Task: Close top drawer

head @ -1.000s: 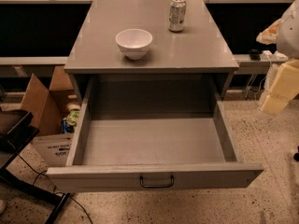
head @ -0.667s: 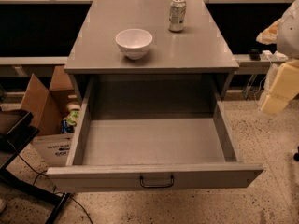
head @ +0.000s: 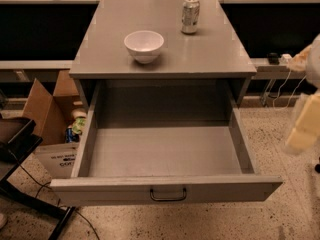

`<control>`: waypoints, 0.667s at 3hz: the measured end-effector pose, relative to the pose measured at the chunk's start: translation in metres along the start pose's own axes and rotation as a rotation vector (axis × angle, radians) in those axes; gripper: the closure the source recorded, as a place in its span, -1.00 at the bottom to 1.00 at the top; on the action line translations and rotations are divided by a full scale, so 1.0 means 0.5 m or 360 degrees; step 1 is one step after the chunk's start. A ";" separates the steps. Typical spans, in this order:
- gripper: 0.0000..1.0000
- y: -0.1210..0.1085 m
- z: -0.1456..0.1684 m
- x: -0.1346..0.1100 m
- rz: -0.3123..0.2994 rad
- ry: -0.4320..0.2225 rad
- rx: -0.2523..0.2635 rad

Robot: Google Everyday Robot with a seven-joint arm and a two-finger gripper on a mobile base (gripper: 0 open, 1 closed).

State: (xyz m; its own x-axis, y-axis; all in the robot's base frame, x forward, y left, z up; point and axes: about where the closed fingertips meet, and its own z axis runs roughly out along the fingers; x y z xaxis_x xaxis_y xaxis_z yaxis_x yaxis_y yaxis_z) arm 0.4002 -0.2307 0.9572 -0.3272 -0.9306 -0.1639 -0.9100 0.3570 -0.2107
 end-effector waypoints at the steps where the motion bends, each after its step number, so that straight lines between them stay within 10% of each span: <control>1: -0.41 0.081 0.070 0.091 0.0105 0.0108 -0.0077; 2: 0.20 0.167 0.187 0.214 0.0259 0.0236 -0.0178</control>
Offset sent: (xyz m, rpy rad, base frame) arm -0.1266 -0.0933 -0.1891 -0.0816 0.2551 -0.2543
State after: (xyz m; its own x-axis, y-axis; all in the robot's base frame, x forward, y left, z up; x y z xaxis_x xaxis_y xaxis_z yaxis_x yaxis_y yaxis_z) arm 0.3130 -0.2932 0.8321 -0.4982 -0.8661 -0.0417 -0.8620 0.4999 -0.0836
